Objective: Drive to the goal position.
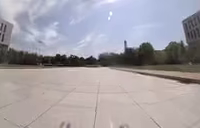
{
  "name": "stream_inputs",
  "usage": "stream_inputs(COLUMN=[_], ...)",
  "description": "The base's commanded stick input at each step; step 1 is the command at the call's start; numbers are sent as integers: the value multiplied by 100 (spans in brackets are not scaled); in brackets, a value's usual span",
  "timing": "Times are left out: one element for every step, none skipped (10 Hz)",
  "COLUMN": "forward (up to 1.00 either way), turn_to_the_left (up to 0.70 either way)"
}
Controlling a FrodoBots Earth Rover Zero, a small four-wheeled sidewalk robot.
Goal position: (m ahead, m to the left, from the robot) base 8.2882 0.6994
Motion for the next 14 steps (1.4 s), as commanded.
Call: stream_inputs(forward=[70,70,70,70,70,70,70,70,70,70,70,70,70,70], turn_to_the_left=[0,0,-2,-3,-4,-4,-4,-4,-4,-5,-6,-5,-7,-8])
